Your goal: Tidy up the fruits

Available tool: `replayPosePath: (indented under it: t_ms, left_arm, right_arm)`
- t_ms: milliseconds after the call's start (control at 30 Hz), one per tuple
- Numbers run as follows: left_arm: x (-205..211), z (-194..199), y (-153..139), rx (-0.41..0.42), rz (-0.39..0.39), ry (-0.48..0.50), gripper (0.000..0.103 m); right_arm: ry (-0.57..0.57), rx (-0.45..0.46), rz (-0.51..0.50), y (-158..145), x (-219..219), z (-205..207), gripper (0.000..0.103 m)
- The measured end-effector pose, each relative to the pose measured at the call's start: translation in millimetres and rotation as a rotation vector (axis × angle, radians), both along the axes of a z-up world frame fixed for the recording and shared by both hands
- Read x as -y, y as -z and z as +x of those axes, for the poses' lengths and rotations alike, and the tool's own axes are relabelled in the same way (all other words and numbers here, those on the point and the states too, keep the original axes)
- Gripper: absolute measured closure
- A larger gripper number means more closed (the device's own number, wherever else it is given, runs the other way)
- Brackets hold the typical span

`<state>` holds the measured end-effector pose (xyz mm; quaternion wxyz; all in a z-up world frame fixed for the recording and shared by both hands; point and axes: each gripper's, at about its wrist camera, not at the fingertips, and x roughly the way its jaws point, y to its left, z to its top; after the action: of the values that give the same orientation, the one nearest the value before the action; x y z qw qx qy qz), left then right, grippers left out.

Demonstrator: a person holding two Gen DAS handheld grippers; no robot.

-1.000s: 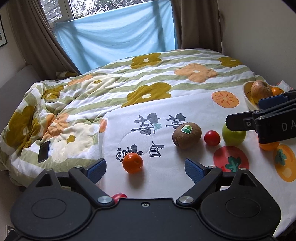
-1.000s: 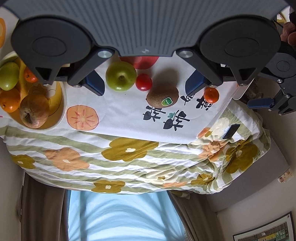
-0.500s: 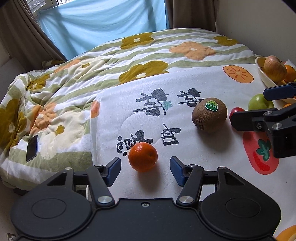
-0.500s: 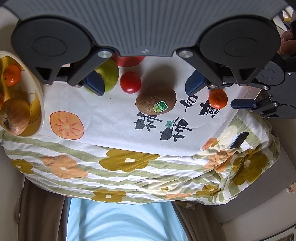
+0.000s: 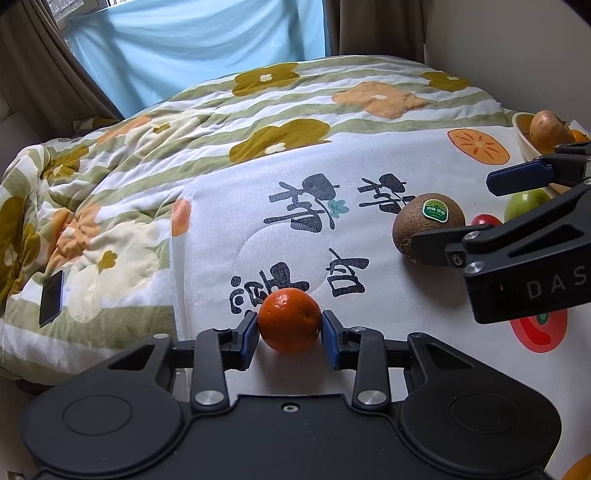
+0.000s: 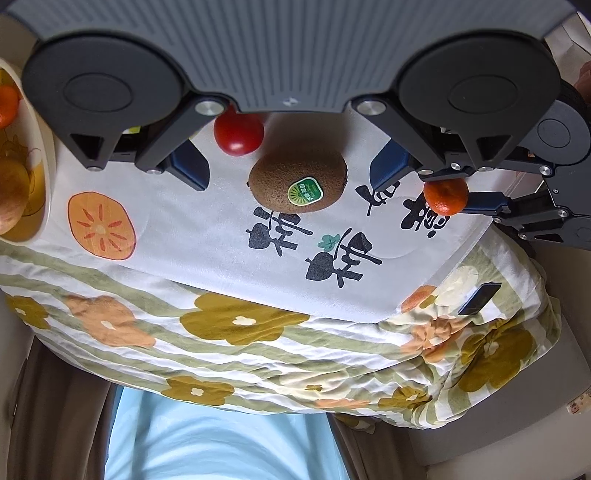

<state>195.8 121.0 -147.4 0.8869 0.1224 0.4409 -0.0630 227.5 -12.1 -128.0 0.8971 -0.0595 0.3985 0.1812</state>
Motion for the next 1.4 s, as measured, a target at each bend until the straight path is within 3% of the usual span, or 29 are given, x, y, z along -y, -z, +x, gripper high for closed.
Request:
replayPosePath:
  t_ms: [567, 767, 867, 1400]
  left_arm:
    - [-3.7, -4.3, -6.8, 0.003, -0.048, -0.030, 0.064]
    - [-4.1, -7.7, -10.6, 0.007, -0.054, -0.037, 0.064]
    - [-5.0, -9.4, -12.6, 0.010, -0.056, -0.044, 0.064]
    - [6.6, -28.0, -40.9, 0.049, -0.075, -0.071, 0.064]
  right_arm:
    - [-0.039, -0.055, -0.006, 21.0, -5.1, 18.4, 0.000]
    - [-0.051, -0.056, -0.009, 24.9, -4.7, 21.1, 0.007]
    - [-0.077, -0.061, -0.010, 26.0, -6.7, 22.0, 0.019]
    - [-0.071, -0.014, 0.064, -9.7, 8.9, -4.6, 0.024]
